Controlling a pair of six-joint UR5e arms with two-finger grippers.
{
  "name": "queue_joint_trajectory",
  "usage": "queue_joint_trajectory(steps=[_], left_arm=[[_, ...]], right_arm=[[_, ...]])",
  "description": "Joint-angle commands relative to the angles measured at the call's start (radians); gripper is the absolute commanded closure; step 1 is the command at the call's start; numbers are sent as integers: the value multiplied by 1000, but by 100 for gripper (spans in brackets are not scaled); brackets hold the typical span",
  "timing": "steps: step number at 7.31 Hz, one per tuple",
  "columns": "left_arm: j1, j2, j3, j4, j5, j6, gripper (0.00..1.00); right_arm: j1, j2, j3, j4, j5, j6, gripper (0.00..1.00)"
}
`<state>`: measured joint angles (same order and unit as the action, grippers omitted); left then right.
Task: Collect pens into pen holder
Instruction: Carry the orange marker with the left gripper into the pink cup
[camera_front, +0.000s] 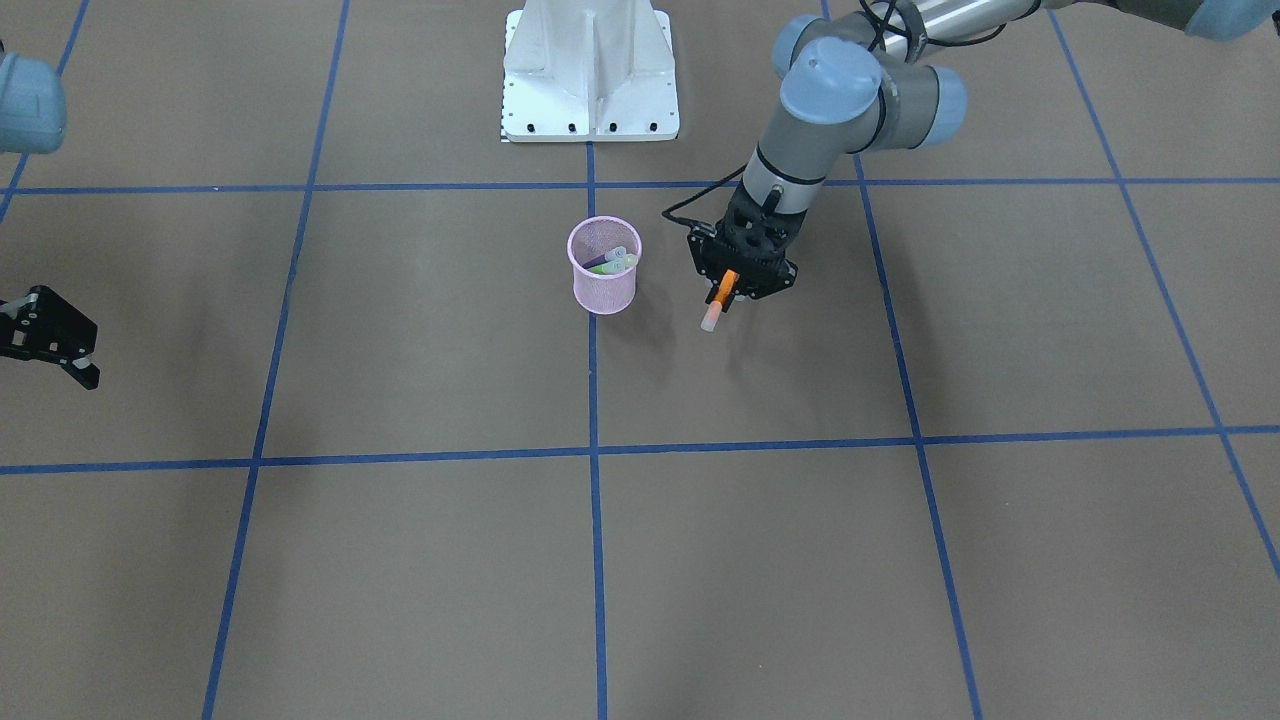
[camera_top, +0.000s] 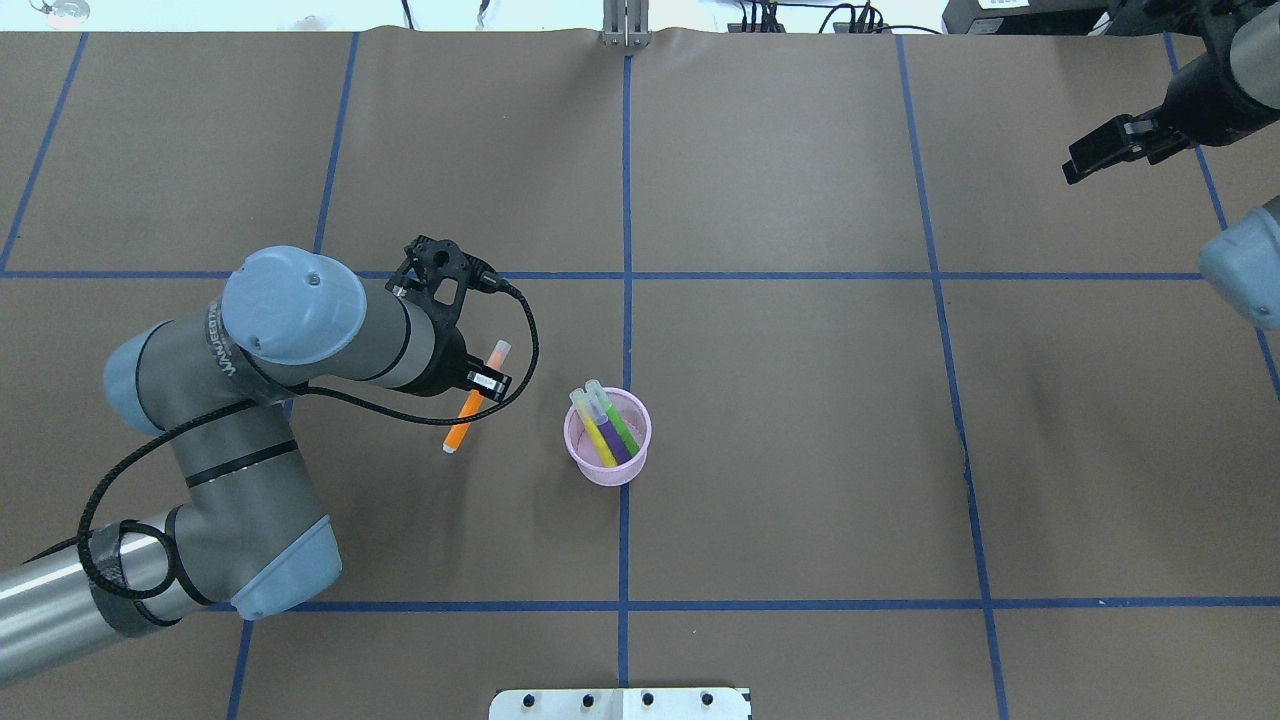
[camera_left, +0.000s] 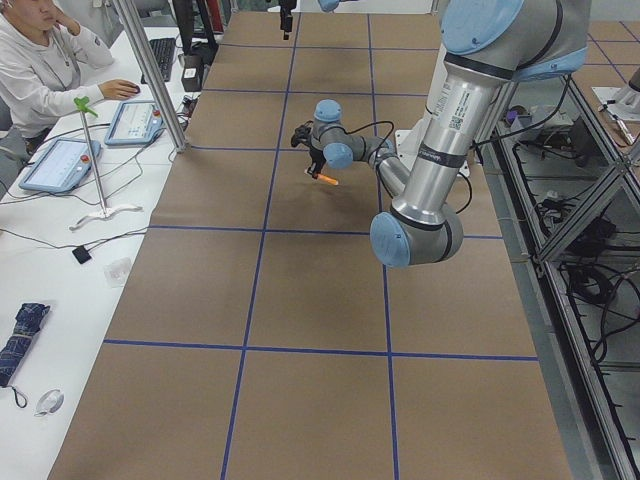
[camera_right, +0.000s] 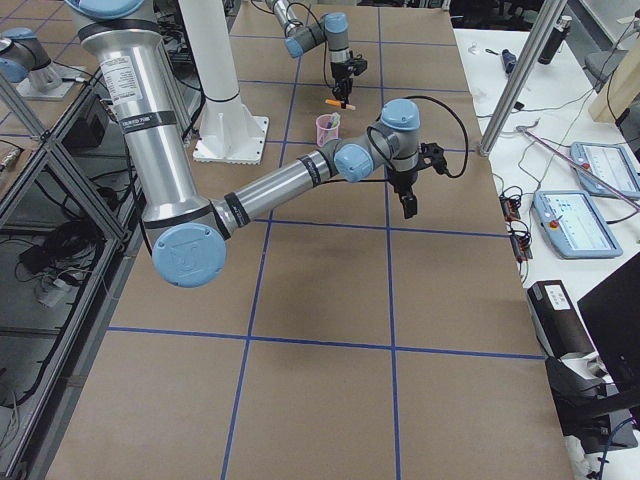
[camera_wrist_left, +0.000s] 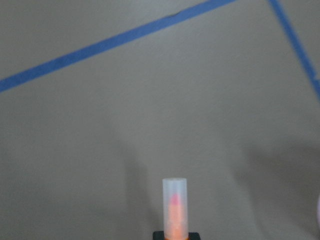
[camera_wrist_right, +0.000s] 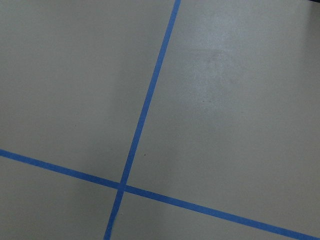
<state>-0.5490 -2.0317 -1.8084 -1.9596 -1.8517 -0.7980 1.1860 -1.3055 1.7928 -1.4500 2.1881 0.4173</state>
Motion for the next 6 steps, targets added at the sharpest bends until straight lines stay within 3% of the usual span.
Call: queue_joint_trajectory(steps=[1,3,5,6], left_arm=[[3,-2,-59,-287,0,-4,100],[4,-1,-25,-570,6,6,100],[21,-16,132,-891,115,129,100],[27,-21,200,-989,117,132,100]], right_arm=[[39,0,-32,0,12,-67,0],[81,-1,-64,-1,41,-132,0],[86,-1,-64,0,41,-137,1],[86,-1,-64,0,42,-137,0]])
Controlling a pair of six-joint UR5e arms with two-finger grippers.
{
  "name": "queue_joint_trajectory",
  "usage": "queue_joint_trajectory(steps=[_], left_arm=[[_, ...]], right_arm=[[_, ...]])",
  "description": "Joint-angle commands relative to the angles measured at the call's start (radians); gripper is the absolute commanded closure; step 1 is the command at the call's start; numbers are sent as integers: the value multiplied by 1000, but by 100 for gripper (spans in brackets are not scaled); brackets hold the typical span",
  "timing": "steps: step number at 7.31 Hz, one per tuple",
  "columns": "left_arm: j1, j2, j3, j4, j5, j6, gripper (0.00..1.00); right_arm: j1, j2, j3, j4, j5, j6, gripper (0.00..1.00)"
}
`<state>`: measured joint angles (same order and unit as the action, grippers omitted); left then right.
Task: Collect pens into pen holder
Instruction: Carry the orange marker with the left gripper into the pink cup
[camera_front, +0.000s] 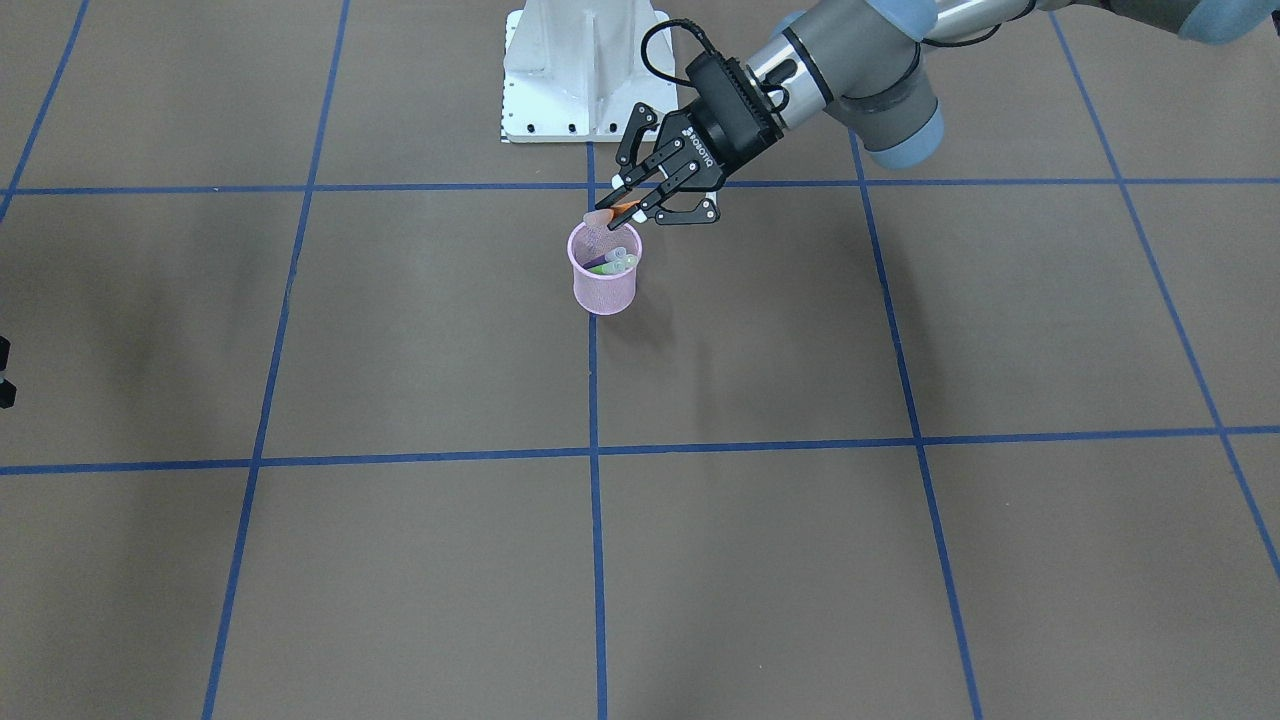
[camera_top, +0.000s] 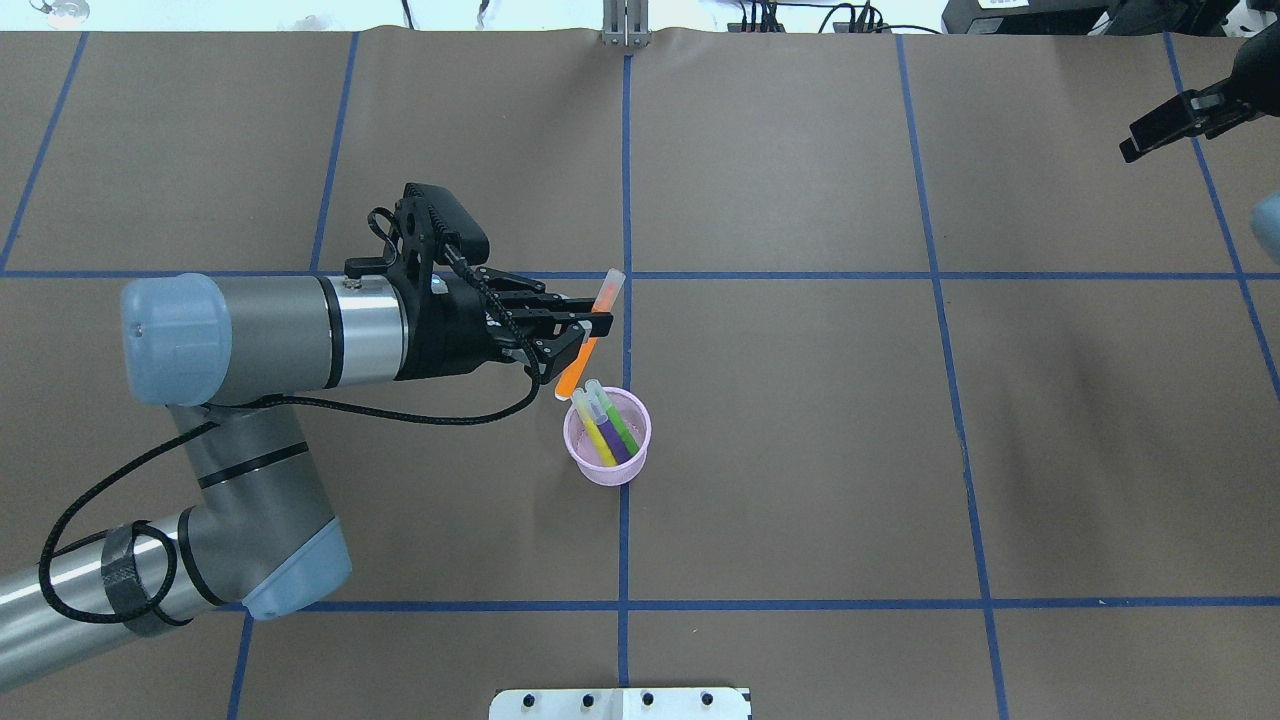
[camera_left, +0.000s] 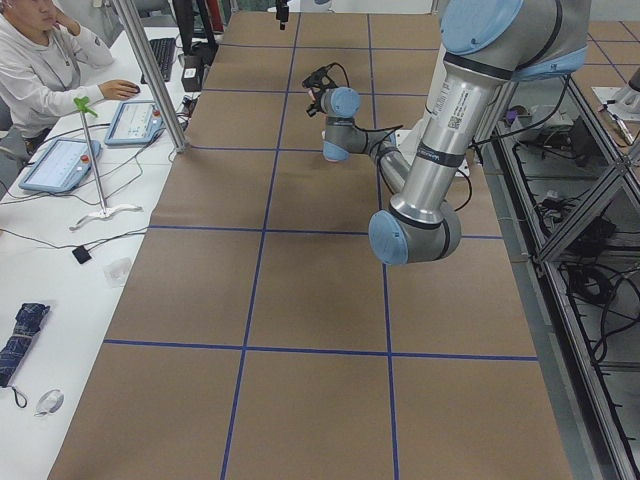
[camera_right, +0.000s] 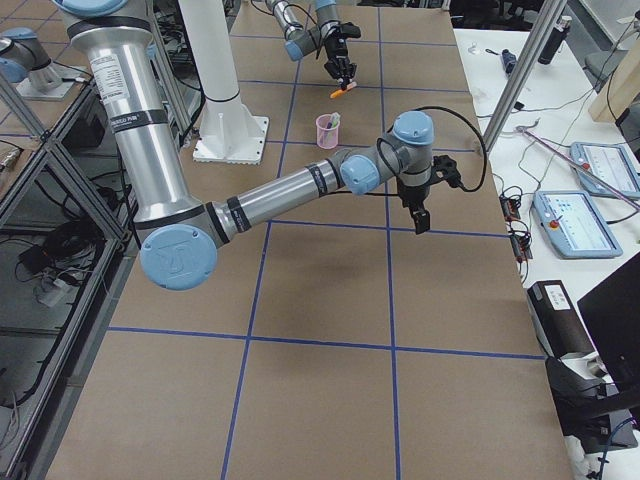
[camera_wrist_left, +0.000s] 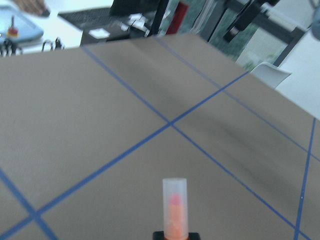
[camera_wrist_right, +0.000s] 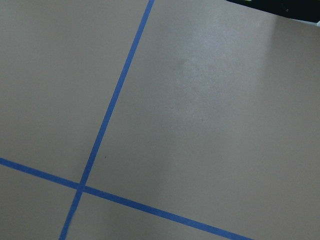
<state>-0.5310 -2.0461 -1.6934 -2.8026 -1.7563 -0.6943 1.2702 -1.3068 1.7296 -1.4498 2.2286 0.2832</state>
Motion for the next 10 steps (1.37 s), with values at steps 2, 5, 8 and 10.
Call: queue_joint_trajectory(steps=[2,5,8,10], left_arm=[[55,-11,174,-299,82,80,100],[121,-31,185,-308,118,81,100],[124,-34,202,-311,118,79,95],[124,-32,202,-310,116,78,27]], right_arm=[[2,0,-1,0,2,-2,0],[2,0,-1,0,0,-2,1],[2,0,-1,0,-3,-1,1],[2,0,-4,0,-4,-1,0]])
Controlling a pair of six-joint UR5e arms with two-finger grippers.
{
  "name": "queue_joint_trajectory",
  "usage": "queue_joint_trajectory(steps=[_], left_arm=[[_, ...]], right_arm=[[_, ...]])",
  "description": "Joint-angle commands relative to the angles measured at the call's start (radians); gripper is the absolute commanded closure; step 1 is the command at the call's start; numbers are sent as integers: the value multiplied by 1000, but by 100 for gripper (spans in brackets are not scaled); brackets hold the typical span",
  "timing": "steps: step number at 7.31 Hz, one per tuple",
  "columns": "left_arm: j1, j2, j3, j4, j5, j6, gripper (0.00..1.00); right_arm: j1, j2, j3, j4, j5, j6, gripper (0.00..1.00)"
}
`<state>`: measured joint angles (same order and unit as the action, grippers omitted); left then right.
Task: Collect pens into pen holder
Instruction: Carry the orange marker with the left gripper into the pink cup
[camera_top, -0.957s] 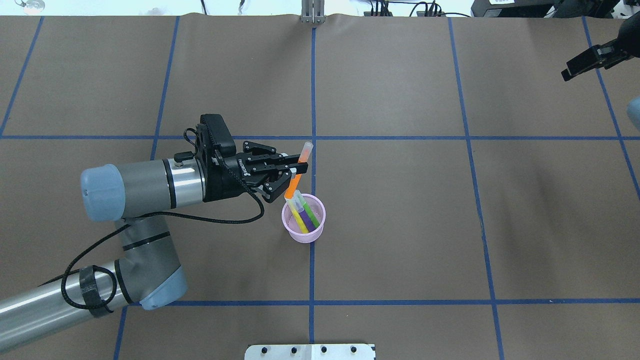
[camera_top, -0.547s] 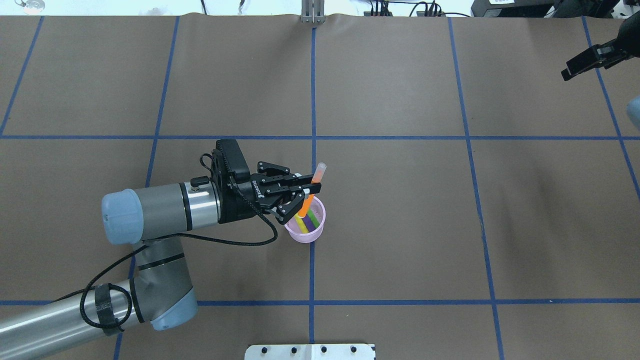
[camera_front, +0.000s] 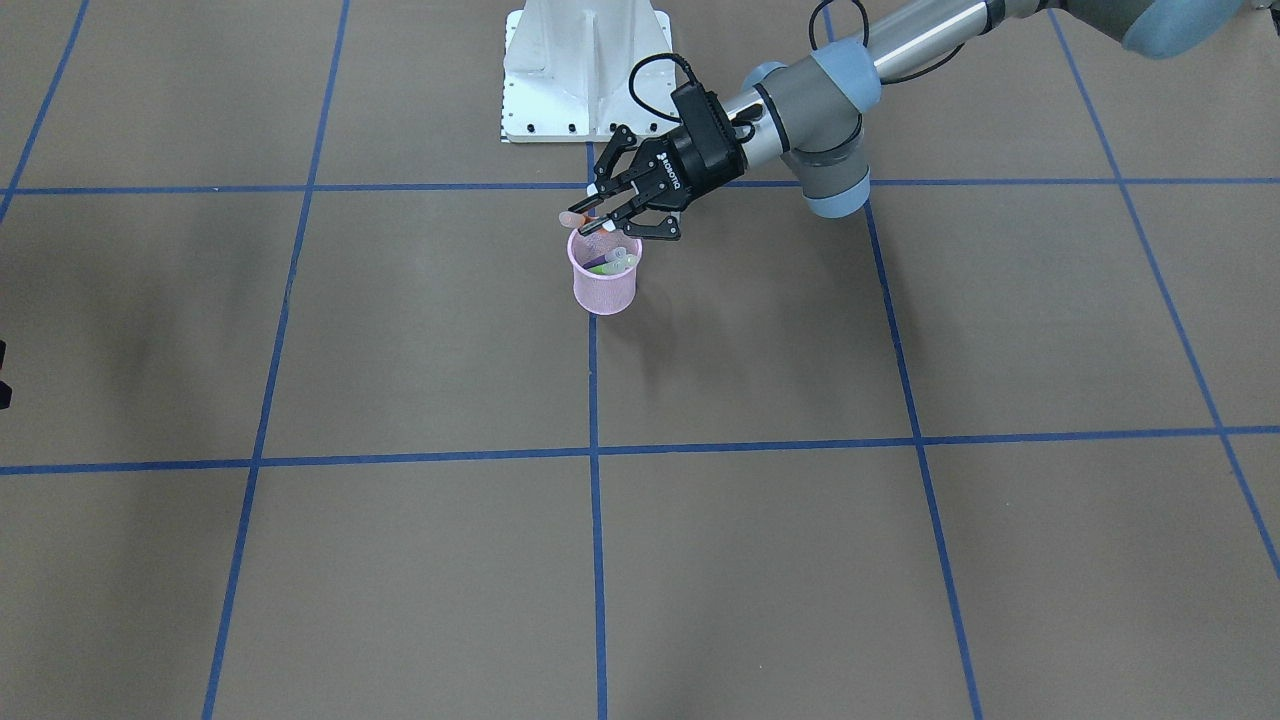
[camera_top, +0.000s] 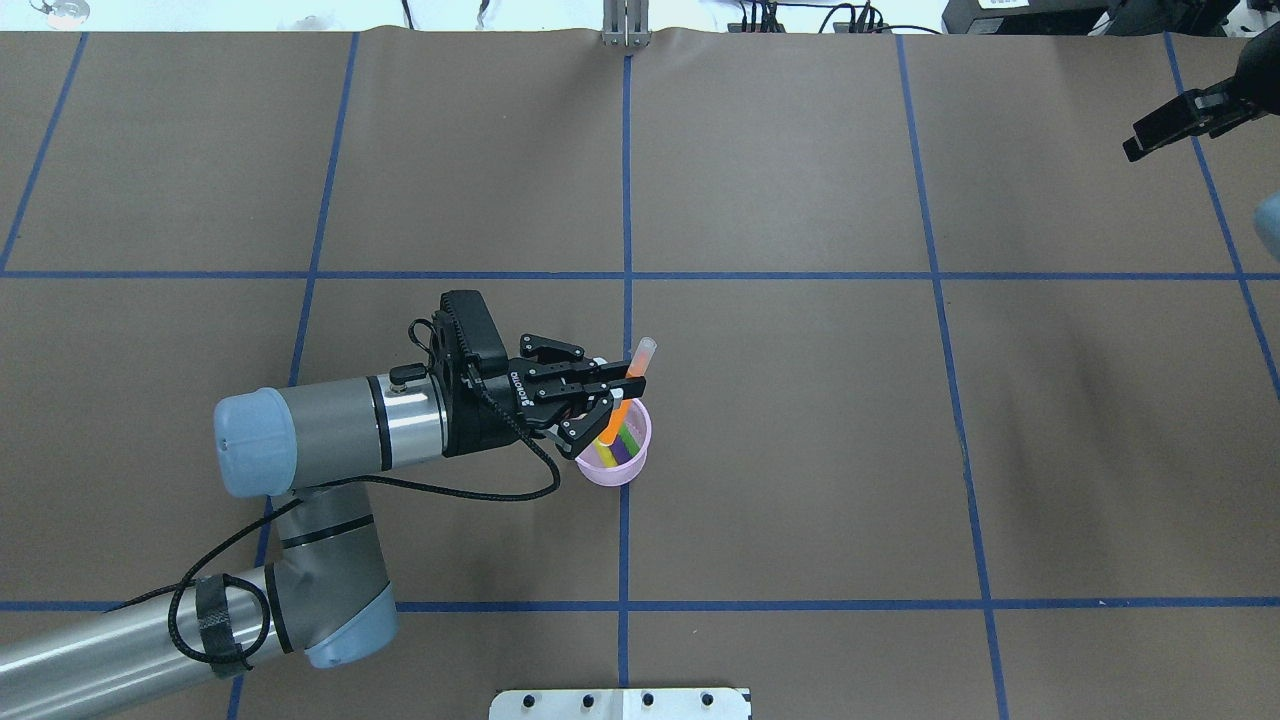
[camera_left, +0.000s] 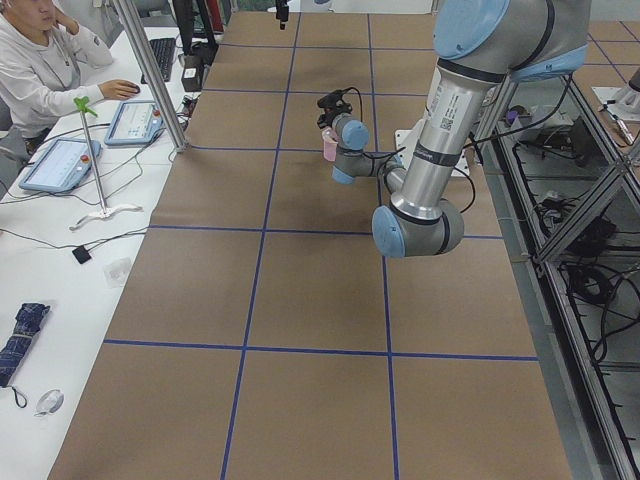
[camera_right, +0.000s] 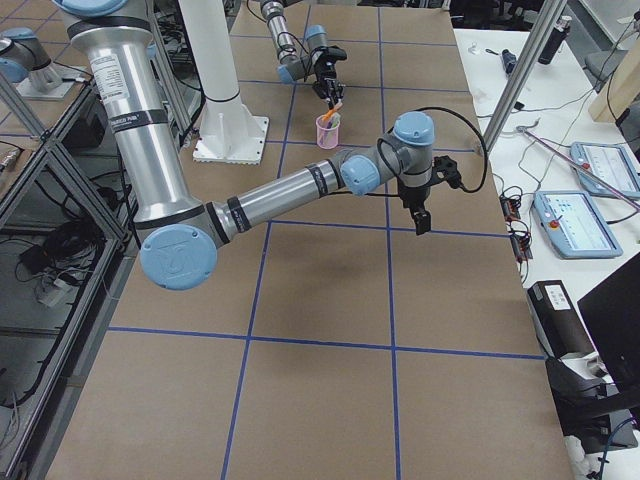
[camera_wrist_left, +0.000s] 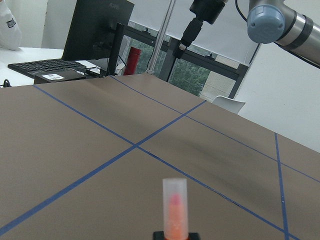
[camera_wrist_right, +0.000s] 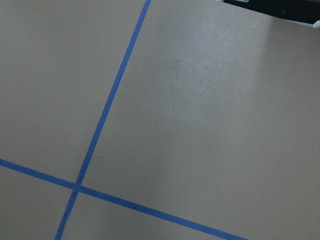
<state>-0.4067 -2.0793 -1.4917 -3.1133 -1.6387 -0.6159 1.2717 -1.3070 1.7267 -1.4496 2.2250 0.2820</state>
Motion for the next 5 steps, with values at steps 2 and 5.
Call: queue_joint_trajectory(steps=[2,5], left_arm=[[0,1,-2,1,-1,-10,0],[-38,15,-27,63,-26,-18,1]], right_arm=[[14,3,-18,0,1,0,0],[86,-34,-53,-3,7,-33,1]])
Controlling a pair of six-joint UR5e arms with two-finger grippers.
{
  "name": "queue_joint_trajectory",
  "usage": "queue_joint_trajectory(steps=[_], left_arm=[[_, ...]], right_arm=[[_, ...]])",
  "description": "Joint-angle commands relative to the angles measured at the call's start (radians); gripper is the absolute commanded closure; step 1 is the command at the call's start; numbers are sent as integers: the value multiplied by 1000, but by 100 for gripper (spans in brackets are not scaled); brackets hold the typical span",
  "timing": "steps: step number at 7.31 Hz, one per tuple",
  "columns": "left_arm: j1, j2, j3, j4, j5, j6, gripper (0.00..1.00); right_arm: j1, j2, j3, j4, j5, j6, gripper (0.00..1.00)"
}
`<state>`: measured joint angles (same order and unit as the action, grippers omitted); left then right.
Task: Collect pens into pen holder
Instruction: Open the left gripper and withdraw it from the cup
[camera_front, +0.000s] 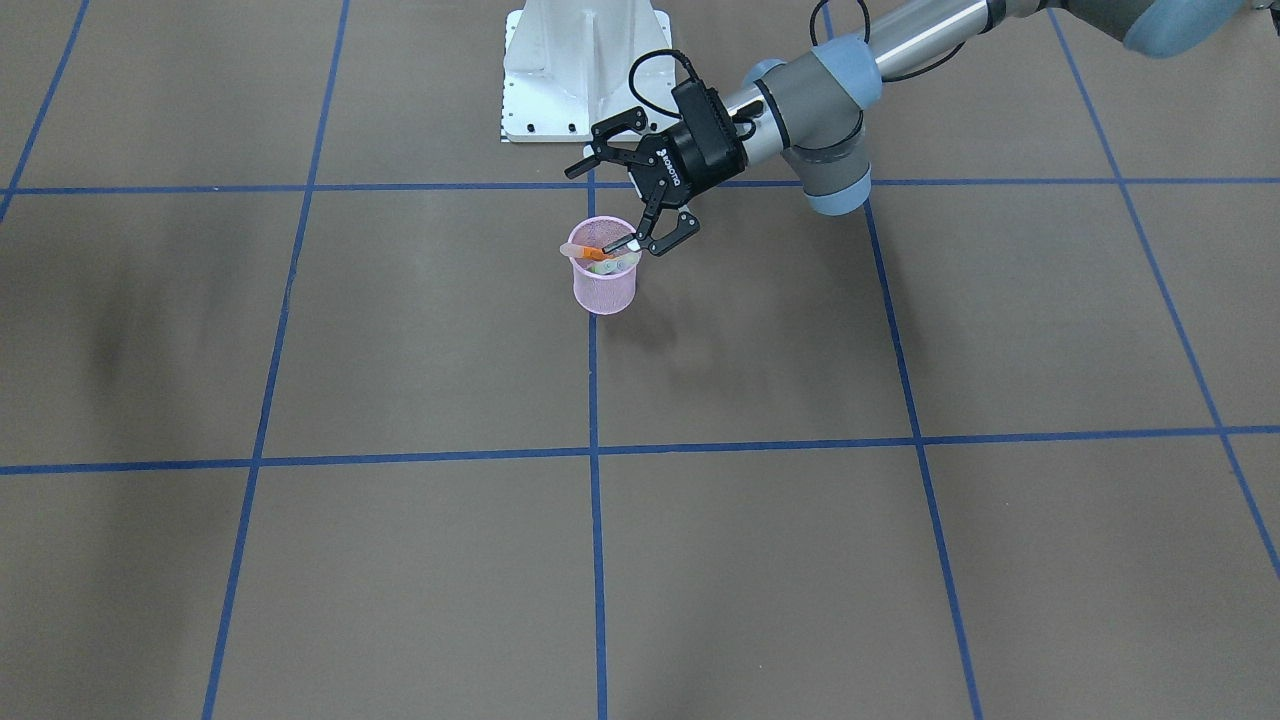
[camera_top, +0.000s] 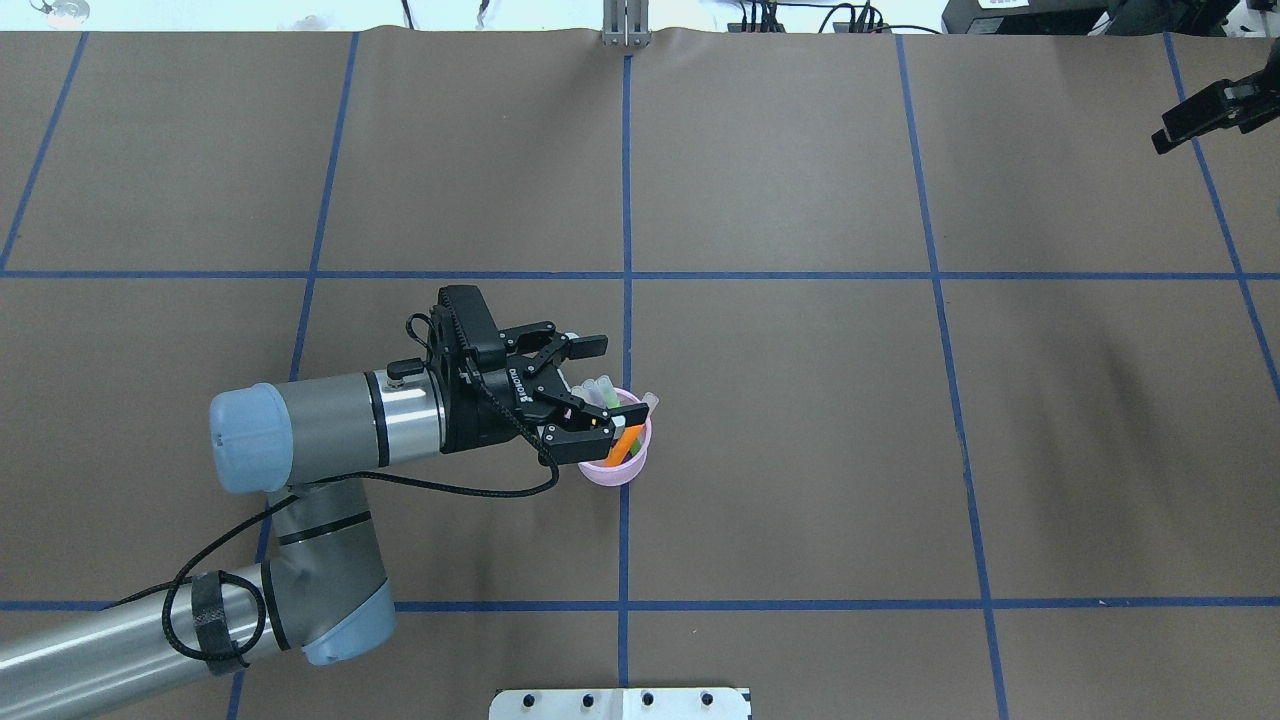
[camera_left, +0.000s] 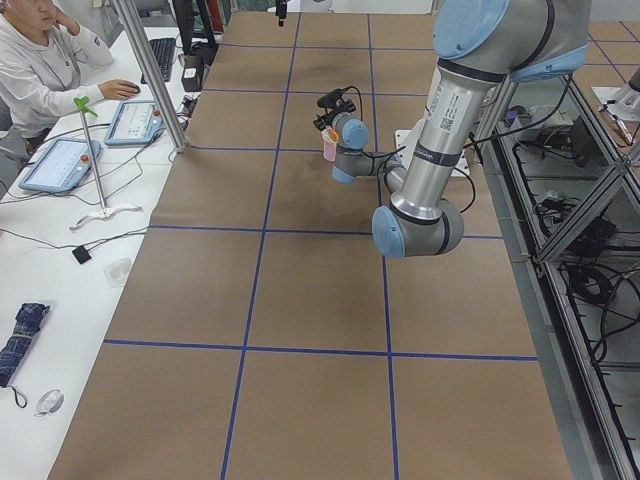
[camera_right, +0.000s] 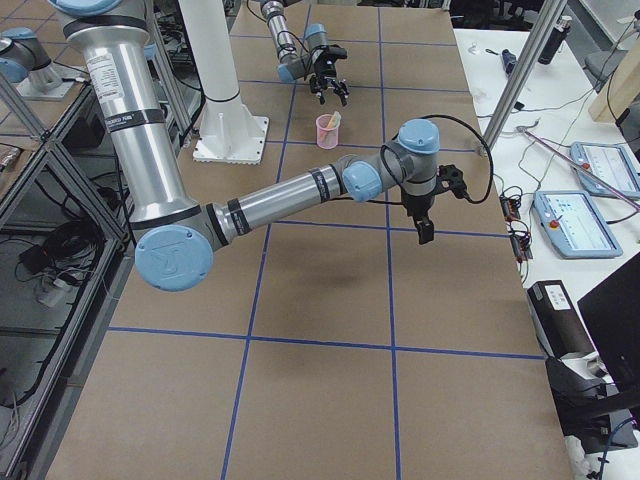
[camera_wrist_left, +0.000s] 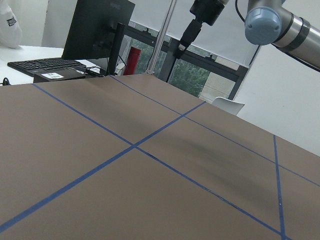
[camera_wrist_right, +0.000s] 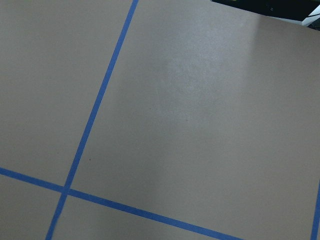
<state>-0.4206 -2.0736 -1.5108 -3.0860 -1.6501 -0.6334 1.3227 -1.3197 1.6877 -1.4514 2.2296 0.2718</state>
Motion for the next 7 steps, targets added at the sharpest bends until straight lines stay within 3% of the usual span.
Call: queue_joint_trajectory(steps=[1,3,5,7], left_arm=[[-105,20,-26,162,-119,0,1],[-308,47,-64,435,-392,1,1],[-575,49,-57,687,-734,26,1],[-718,159,-58,865,-797,282,1]], right_arm=[[90,-30,-58,-23,30,-128,1],[174,-126,-75,-58,50,-192,0],[255,-226,-75,-58,41,-340,0],[297,-305,-68,-60,41,-365,0]])
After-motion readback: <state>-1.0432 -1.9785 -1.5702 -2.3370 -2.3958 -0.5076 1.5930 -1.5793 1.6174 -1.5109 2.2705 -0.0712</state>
